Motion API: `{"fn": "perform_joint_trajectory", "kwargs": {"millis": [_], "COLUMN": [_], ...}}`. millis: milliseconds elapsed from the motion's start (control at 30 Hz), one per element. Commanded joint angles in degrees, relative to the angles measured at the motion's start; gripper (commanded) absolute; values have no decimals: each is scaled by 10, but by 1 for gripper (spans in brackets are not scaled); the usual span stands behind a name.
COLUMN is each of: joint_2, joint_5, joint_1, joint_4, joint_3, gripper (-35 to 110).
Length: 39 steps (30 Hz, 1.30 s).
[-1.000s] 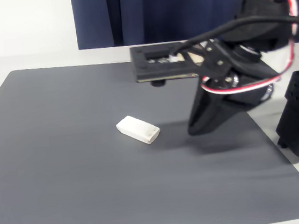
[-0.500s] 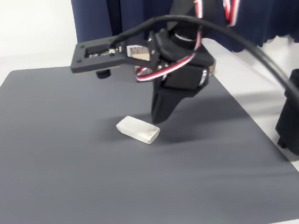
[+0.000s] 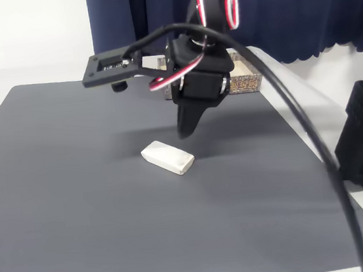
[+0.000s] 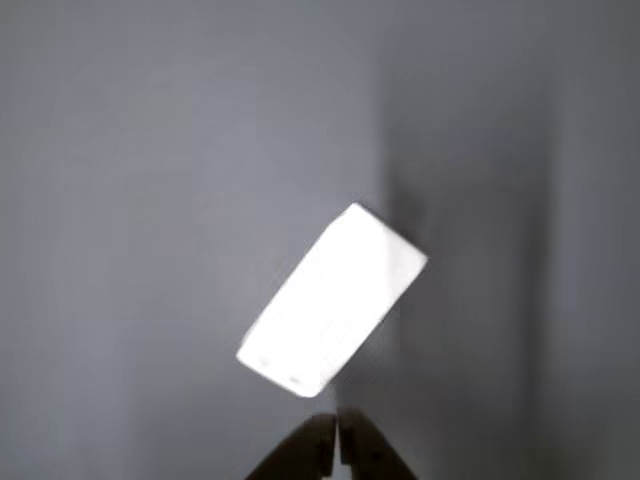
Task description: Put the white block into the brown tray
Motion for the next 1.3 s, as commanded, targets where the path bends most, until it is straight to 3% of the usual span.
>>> {"fn": "perform_joint_trajectory", "kwargs": {"millis": [0,400,833,1167,1267], "joint_2": [-14,-36,-34,-39,-38], "joint_5": [-5,28,419,434,435], "joint_1": [12,8,18,17,21], "joint_4": [5,16,8,-25,-24], "joint_3": [-36,-60,-55,-52,-50], "gripper": [0,0,0,0,15]}}
